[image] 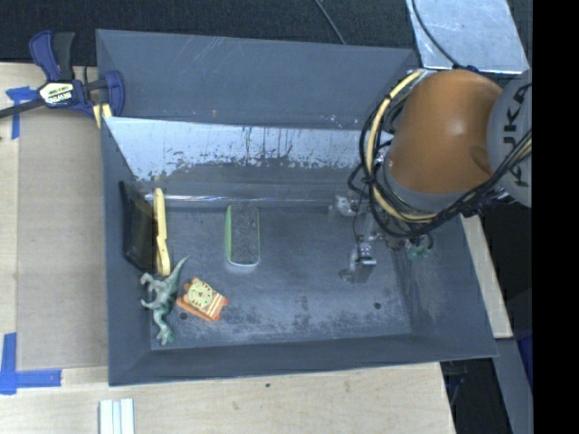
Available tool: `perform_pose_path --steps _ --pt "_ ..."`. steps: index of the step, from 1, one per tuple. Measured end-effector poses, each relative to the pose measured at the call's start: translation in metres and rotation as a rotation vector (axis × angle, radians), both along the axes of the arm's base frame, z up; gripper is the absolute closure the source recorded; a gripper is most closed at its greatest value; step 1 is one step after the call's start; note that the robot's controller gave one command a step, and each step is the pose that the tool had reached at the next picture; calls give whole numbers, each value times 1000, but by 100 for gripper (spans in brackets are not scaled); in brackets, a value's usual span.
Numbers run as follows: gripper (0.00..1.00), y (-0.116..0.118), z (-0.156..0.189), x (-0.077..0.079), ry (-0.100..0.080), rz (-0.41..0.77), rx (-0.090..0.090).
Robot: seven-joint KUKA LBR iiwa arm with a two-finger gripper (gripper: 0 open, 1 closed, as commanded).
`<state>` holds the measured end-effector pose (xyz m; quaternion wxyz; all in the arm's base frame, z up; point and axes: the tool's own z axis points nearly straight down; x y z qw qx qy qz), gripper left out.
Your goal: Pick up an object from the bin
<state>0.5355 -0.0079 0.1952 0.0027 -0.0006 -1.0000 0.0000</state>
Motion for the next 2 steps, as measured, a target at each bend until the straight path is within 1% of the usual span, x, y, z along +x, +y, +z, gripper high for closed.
perform_pose_path --steps 1,2 --pt "0 0 5 2 -9 0 0" --pt "0 51 -86 62 -15 228 0"
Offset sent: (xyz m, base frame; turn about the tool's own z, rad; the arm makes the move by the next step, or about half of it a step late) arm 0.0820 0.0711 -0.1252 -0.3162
